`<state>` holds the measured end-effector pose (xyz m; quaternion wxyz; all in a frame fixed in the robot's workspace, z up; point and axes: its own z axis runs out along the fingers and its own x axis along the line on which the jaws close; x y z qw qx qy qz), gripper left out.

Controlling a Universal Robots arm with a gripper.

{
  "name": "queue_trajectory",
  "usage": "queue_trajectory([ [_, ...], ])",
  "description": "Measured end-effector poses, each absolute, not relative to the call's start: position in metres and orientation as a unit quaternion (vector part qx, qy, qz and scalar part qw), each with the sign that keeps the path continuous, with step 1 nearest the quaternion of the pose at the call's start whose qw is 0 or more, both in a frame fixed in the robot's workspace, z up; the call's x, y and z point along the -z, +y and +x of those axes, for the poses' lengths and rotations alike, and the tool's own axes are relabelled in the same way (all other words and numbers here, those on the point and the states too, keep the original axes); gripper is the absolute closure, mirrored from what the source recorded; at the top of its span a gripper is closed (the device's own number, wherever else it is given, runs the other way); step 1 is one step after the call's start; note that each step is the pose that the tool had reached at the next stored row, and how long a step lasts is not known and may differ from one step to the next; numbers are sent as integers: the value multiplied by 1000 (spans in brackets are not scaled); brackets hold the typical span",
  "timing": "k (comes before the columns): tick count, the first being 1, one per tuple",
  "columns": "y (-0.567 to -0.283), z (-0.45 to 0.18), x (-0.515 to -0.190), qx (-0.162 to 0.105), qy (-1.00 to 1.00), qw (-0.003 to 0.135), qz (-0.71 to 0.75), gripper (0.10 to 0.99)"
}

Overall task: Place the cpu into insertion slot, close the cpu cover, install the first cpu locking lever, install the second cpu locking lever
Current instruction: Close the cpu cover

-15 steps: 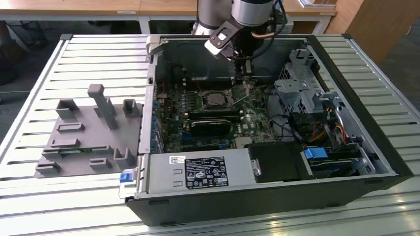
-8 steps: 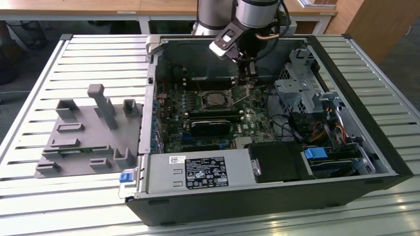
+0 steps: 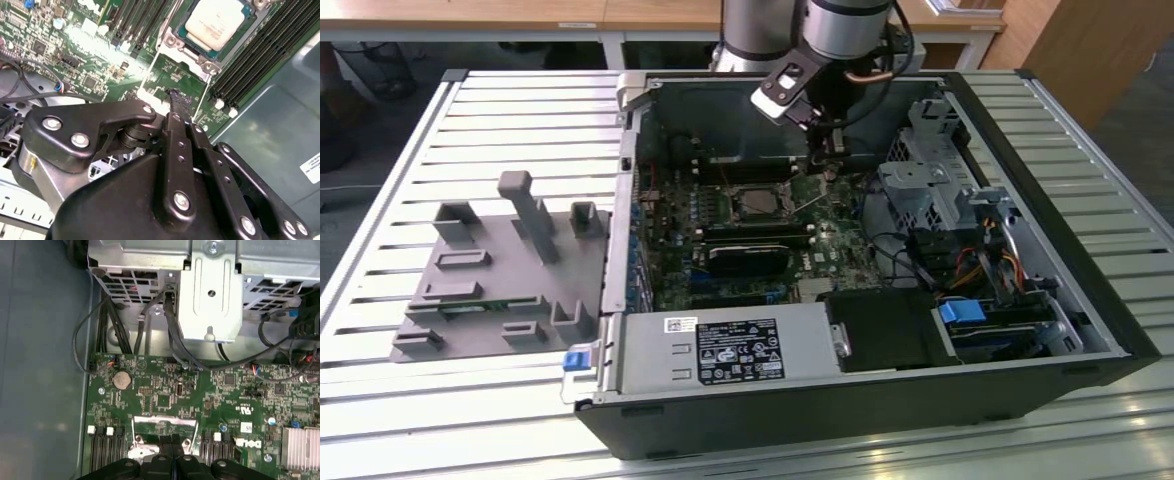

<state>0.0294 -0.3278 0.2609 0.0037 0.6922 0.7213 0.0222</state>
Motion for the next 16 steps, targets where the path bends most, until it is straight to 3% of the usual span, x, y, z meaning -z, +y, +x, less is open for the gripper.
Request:
queue_trajectory([
  [16, -325, 47, -257, -22, 721, 4, 692, 980],
])
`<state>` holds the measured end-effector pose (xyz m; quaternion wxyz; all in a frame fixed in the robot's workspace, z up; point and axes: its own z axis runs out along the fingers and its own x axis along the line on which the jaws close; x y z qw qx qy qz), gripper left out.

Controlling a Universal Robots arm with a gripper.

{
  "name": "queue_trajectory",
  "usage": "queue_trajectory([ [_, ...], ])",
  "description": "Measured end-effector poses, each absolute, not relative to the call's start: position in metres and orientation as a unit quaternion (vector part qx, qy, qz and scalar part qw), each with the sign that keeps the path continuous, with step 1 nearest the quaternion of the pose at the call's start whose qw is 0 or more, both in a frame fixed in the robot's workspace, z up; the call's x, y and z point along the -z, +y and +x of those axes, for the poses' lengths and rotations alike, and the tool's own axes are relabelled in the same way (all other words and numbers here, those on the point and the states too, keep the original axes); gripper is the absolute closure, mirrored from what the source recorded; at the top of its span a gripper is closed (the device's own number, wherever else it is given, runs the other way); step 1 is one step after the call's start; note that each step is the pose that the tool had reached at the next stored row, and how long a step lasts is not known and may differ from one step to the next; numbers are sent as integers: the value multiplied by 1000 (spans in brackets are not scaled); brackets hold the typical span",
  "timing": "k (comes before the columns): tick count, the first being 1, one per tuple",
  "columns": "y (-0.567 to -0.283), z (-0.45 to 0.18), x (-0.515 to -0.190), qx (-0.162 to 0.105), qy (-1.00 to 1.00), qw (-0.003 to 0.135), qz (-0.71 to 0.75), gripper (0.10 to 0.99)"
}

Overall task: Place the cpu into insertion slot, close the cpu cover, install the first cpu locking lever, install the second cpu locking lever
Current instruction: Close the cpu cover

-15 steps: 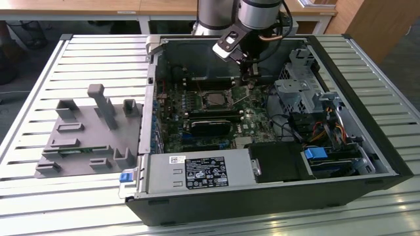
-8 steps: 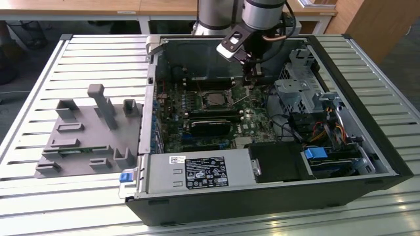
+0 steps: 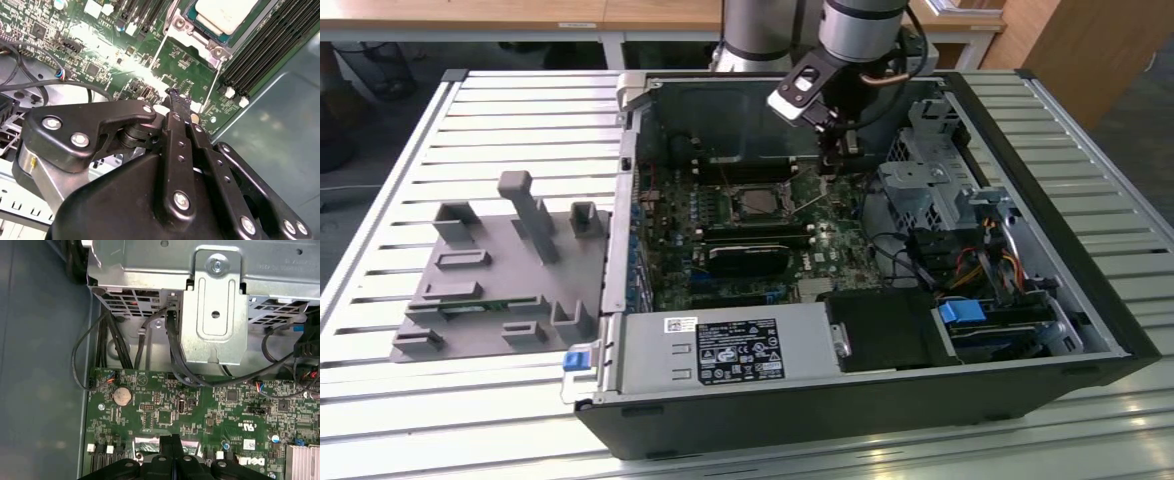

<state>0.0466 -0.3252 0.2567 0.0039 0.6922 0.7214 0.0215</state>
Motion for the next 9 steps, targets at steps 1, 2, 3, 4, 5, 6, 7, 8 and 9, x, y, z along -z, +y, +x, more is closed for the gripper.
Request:
queue_trajectory([
  [1, -325, 48, -256, -21, 721, 4, 692, 980],
  [2, -325, 49, -256, -21, 721, 4, 692, 980],
  [3, -324, 50, -256, -21, 721, 4, 692, 980],
  [4, -324, 52, -256, -21, 721, 4, 692, 980],
  [5, -323, 53, -256, -21, 721, 4, 692, 980],
  [6, -323, 54, -255, -21, 721, 4, 692, 980],
  [7, -322, 54, -255, -20, 721, 4, 692, 980],
  [8, -321, 56, -255, -20, 721, 4, 693, 980],
  [9, -321, 57, -255, -20, 721, 4, 693, 980],
])
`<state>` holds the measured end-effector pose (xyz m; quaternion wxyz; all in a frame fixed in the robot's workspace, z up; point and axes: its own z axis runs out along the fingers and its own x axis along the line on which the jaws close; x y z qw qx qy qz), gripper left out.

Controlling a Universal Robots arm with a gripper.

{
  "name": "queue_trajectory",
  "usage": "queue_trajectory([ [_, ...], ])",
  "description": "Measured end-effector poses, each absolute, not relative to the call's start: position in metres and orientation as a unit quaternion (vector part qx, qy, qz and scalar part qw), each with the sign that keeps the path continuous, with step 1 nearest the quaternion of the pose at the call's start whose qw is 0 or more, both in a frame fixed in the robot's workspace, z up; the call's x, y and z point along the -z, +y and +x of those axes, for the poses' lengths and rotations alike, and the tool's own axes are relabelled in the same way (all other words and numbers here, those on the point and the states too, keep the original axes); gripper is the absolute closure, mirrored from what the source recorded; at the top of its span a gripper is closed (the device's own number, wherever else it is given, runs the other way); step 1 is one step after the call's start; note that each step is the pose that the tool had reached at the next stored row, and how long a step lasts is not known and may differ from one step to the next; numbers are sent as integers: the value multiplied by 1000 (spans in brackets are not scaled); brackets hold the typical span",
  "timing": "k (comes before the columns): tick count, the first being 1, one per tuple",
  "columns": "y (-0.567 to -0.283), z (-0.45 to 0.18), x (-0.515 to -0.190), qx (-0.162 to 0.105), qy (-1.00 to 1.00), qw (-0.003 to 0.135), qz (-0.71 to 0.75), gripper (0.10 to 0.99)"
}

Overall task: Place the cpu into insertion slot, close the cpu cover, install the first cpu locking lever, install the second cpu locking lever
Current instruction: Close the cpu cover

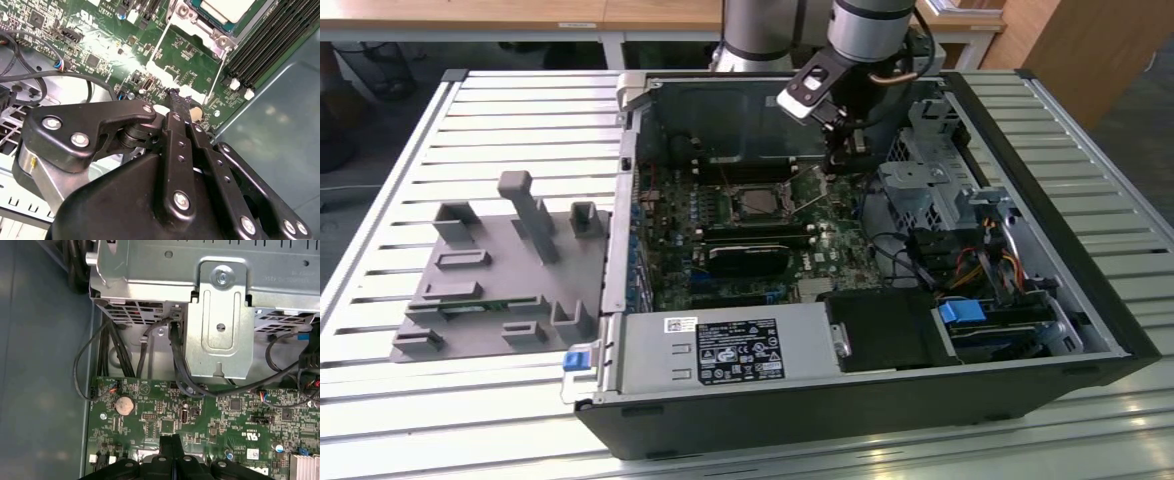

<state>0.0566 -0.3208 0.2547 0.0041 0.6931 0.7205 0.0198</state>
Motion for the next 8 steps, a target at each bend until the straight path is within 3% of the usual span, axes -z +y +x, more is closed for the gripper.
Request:
queue_trajectory([
  [8, -320, 61, -252, -19, 718, 4, 696, 980],
])
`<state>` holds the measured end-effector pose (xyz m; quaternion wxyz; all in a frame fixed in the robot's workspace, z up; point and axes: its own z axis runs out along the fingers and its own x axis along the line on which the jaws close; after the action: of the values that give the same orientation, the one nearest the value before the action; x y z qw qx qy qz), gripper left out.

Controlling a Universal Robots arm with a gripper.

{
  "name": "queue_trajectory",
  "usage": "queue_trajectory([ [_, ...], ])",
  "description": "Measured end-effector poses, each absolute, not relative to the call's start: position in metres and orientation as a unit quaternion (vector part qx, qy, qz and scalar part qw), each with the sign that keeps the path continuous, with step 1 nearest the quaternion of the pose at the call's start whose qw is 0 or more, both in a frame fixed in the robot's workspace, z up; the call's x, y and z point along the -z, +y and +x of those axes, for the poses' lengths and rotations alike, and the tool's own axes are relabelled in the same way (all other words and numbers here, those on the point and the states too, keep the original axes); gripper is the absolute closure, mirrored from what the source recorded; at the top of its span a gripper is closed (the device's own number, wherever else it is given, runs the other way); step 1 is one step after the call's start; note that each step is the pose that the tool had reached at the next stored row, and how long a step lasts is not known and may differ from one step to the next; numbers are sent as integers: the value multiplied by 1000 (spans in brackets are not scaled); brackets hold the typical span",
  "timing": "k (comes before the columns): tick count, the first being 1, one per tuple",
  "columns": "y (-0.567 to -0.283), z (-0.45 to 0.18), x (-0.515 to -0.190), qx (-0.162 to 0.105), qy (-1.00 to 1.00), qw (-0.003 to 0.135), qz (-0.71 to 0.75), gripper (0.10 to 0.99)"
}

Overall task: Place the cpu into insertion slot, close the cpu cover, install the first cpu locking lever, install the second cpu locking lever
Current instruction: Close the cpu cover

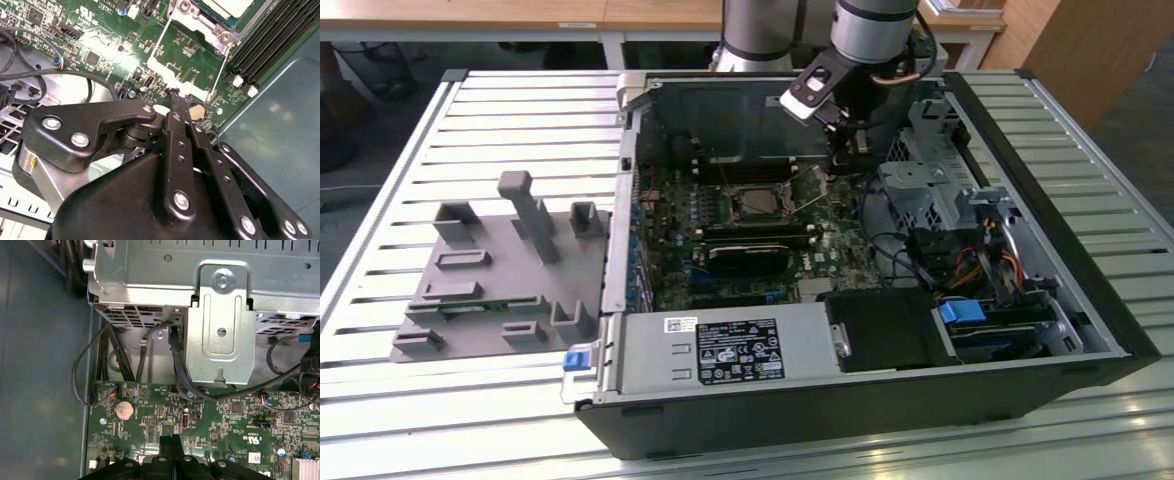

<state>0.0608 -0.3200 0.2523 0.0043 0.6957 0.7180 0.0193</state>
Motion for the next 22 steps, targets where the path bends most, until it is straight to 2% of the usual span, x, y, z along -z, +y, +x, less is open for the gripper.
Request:
queue_trajectory([
  [22, -316, 71, -238, -17, 718, 2, 696, 980],
])
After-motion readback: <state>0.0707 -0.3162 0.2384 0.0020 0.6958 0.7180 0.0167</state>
